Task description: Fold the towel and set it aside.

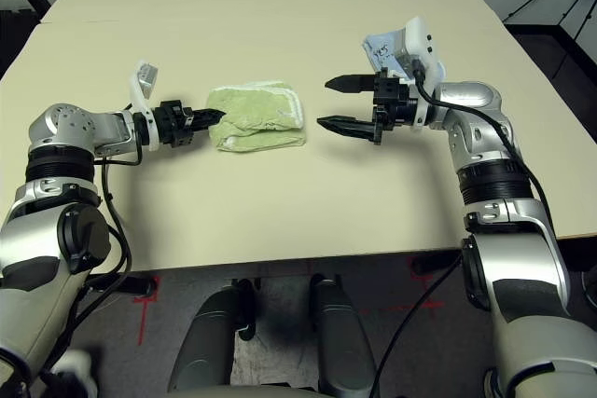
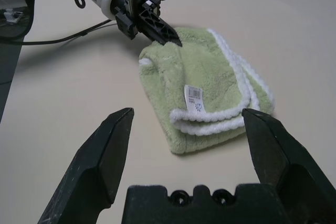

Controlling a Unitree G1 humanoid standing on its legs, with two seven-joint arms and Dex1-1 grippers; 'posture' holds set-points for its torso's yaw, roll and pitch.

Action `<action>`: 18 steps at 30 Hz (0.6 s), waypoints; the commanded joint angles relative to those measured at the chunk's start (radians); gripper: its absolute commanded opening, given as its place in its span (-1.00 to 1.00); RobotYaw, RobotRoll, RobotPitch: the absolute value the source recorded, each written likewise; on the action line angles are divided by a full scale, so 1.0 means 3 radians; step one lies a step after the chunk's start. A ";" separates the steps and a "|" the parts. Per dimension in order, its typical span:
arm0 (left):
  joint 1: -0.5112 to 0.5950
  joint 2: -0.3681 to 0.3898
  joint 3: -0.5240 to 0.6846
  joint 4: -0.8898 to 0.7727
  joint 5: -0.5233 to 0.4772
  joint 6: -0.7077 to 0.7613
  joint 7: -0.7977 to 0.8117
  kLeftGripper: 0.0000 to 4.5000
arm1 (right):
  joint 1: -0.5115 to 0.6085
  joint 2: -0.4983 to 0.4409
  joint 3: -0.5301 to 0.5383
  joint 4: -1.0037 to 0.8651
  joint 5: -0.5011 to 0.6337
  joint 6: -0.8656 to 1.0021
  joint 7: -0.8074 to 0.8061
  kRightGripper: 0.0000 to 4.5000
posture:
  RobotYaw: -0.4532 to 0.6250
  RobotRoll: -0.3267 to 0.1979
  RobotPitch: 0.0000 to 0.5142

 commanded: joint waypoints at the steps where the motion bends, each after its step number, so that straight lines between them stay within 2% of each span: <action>1: -0.0033 -0.0064 0.0319 -0.0061 -0.0156 -0.0413 0.0326 -0.99 | 0.0036 -0.0039 -0.0021 -0.0004 0.0005 -0.0020 -0.0018 1.00 | -0.26 0.25 -0.15; 5: -0.0063 -0.0050 0.0523 0.0043 -0.0180 -0.1080 0.0648 -0.99 | 0.0004 -0.0020 -0.0021 0.0006 0.0013 -0.0016 -0.0040 1.00 | -0.25 0.25 -0.16; 8: -0.0092 -0.0014 0.0673 0.0241 -0.0127 -0.1875 0.0973 -0.99 | -0.0023 -0.0008 -0.0016 0.0028 0.0011 -0.0029 -0.0048 1.00 | -0.25 0.25 -0.16; 14: -0.0089 -0.0032 0.0846 0.0449 -0.0146 -0.3038 0.1463 -0.99 | -0.0057 0.0007 -0.0019 0.0052 0.0012 -0.0043 -0.0073 1.00 | -0.24 0.25 -0.17; 18: -0.0060 -0.0119 0.0941 0.0446 -0.0254 -0.3429 0.1670 -0.99 | -0.0063 0.0022 -0.0017 0.0048 0.0013 -0.0044 -0.0088 1.00 | -0.24 0.25 -0.17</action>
